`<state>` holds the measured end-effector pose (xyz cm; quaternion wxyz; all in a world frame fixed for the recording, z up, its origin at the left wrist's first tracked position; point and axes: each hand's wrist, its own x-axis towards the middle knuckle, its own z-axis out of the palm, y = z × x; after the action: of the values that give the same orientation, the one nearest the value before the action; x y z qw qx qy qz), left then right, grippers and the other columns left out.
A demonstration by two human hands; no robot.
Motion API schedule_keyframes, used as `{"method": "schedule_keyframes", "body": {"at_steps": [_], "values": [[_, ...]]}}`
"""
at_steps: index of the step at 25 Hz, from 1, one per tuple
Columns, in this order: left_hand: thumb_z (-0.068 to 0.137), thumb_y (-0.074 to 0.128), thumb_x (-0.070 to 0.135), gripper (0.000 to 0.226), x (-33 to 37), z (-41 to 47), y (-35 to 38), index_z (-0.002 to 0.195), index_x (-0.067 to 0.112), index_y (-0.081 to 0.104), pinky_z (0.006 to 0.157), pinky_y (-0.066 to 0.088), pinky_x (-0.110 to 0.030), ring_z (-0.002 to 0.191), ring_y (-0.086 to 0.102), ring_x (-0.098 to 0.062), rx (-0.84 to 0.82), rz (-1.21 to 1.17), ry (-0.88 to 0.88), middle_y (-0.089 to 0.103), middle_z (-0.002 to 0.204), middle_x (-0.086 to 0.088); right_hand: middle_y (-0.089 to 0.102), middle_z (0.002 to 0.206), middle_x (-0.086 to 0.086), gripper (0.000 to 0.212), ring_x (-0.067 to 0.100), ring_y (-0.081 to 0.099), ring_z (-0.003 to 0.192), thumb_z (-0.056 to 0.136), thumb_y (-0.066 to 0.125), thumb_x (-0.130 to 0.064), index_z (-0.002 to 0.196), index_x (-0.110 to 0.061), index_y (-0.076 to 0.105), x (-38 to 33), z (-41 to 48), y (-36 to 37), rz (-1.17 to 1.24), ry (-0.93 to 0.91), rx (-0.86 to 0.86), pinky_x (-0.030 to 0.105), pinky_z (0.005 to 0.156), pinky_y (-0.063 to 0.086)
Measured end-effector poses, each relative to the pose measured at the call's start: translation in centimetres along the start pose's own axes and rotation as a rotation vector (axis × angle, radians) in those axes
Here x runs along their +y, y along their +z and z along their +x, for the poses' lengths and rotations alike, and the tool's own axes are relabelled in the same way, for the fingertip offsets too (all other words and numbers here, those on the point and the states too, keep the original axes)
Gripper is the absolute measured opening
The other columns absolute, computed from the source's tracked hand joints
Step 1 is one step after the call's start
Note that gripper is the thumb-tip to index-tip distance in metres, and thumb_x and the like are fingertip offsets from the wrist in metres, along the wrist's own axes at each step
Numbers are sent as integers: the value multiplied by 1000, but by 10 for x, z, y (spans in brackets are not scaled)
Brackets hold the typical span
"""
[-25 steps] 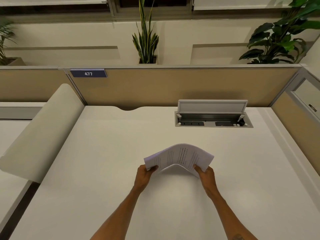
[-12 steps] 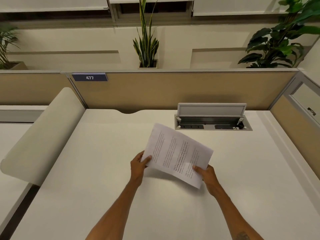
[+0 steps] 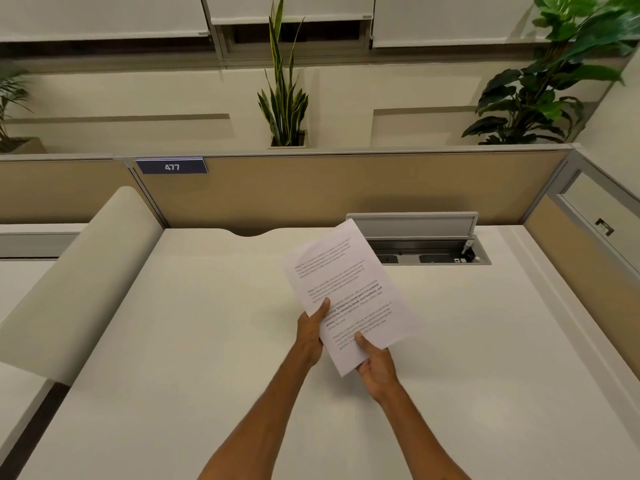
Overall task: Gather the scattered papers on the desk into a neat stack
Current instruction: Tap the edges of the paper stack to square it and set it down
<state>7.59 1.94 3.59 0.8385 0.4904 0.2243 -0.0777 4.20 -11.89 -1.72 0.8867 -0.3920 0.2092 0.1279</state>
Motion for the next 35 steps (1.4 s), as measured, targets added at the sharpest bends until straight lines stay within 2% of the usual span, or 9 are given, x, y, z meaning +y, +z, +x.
{"method": "schedule_keyframes", "body": {"at_steps": [2,5,8,11,16,21,25,29,35], "values": [[98,63,17,42,2,-2,-4,136,1,58,105,49,-62,121,64,-43,9,88,19,68,131,-22,69,131,8,55,30,64,122,89,66,3,137,-24,54,0,-4,-9,-38,13,-22,55,101,52],[96,66,19,41,9,-2,-19,133,3,61,103,53,-58,118,68,-40,-29,238,54,70,128,-19,71,127,9,54,29,67,118,84,72,-1,133,-20,59,-17,-8,-36,-162,29,-31,46,92,58],[96,66,20,37,14,-4,-35,129,4,65,99,57,-55,114,70,-38,-91,312,80,74,123,-16,73,123,12,49,31,70,113,85,72,-5,133,-8,60,-48,-8,-60,-387,58,-54,47,99,55],[96,66,21,29,15,-7,-43,122,8,70,97,59,-49,111,72,-34,-159,386,94,77,118,-11,74,121,9,39,33,69,114,88,71,-8,126,-10,66,-73,-3,-57,-625,10,-114,50,103,53],[98,64,19,19,6,-17,-40,112,16,75,83,61,-28,101,74,-20,-179,519,212,79,108,-1,79,103,-3,25,18,74,93,87,76,-15,110,-24,73,-80,2,-14,-635,-290,-31,25,75,61],[100,60,15,27,-5,-18,-43,123,5,69,92,62,-39,105,71,-31,-71,531,342,75,114,-12,78,99,-3,18,16,72,90,94,69,-17,110,-23,73,-47,3,-1,-586,-414,82,28,76,63],[94,68,12,33,-11,-21,-48,127,9,67,99,59,-46,110,70,-30,-69,545,276,74,117,-10,76,103,-1,25,22,69,100,94,69,-16,118,-18,70,-22,-2,-10,-625,-379,124,24,75,61],[94,70,16,36,1,-15,-54,130,10,67,98,59,-45,111,70,-29,-79,580,283,75,118,-11,75,106,-1,27,23,68,103,92,72,-18,119,-19,69,-32,1,-8,-677,-354,116,36,87,61],[97,64,18,34,4,-15,-43,129,6,68,91,62,-41,102,70,-33,-23,629,352,74,112,-14,74,102,-1,18,25,69,98,96,65,-24,115,-25,68,-36,3,3,-688,-374,114,27,75,61]]}}
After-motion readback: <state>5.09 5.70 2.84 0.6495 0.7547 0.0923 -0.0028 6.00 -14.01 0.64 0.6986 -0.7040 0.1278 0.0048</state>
